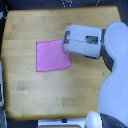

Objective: Folding a cloth

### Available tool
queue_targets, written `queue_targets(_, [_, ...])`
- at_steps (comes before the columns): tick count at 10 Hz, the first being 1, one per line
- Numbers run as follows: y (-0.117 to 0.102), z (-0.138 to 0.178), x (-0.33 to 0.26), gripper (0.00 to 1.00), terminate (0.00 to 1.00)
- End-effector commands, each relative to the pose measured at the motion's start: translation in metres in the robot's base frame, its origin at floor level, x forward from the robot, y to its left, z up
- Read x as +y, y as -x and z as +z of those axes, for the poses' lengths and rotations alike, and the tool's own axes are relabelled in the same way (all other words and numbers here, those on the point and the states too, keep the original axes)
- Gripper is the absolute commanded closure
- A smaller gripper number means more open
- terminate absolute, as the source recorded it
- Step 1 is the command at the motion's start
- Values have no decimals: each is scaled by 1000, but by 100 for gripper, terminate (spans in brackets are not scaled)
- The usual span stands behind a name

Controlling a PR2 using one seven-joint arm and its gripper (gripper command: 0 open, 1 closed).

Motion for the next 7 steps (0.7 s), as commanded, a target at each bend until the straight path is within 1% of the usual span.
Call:
queue_targets(1, [-20, 7, -9, 100, 0])
queue_targets(3, [-22, 15, -13, 100, 0])
queue_targets(4, [-24, 24, -15, 100, 0])
queue_targets(6, [-21, 33, -18, 100, 0])
queue_targets(7, [-28, 44, -16, 100, 0])
